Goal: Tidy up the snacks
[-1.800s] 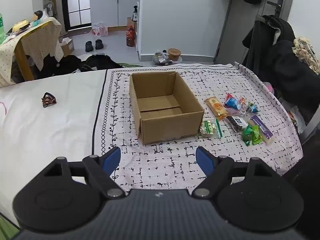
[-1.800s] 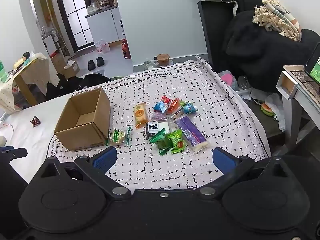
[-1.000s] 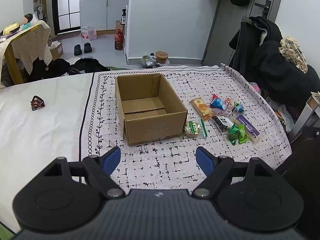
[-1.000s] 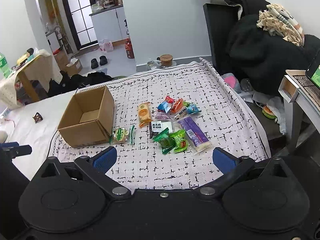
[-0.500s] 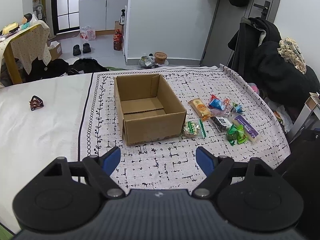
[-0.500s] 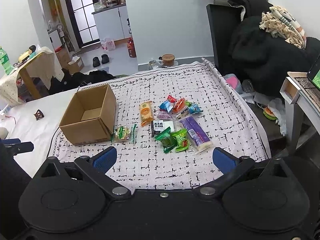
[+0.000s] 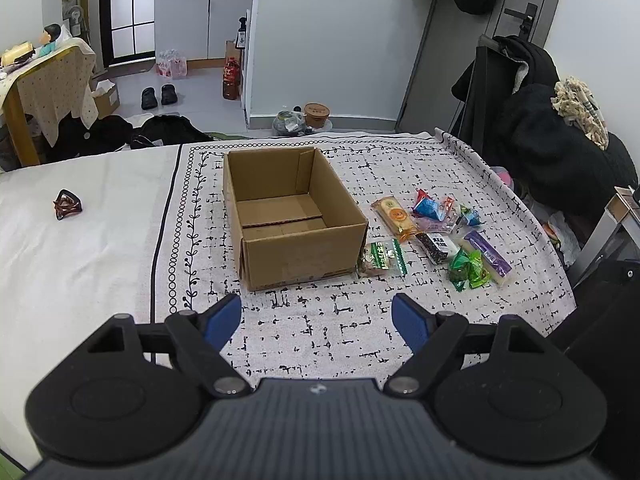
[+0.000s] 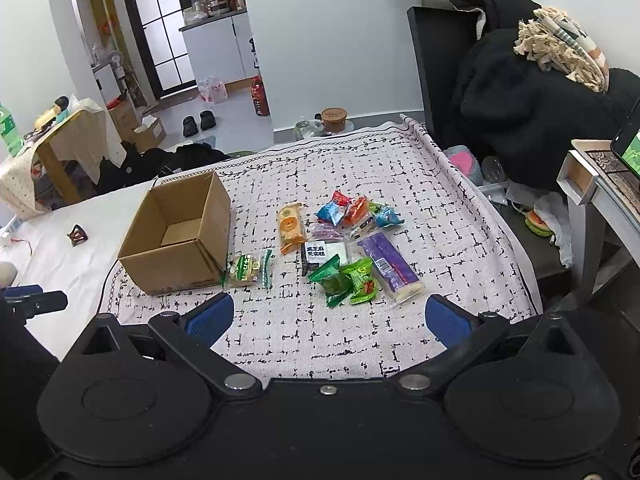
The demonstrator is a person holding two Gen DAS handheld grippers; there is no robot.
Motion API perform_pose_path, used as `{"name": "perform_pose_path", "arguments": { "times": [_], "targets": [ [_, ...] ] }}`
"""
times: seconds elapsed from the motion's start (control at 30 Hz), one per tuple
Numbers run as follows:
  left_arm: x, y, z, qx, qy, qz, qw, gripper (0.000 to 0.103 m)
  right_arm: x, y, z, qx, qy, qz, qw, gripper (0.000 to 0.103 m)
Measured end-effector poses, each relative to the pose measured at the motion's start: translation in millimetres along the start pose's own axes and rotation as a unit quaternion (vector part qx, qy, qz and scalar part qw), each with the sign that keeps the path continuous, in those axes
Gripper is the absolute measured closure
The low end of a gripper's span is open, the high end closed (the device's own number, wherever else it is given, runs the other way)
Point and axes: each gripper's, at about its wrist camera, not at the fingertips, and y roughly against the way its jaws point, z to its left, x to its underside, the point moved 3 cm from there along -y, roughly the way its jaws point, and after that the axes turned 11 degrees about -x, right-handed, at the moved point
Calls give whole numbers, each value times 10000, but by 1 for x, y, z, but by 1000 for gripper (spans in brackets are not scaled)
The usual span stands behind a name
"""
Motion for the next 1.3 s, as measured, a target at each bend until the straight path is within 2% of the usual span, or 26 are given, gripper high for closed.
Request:
{"name": "perform_pose_path", "arguments": {
  "times": [1.07, 1.3],
  "targets": [
    [-5, -4, -2, 56, -54, -3, 10000, 22, -6, 0, -5, 31, 2, -39, 10000, 0],
    [-16, -13, -1, 146, -31, -35, 9999, 22, -10, -6, -11, 53, -40, -89, 9999, 0]
  ]
}}
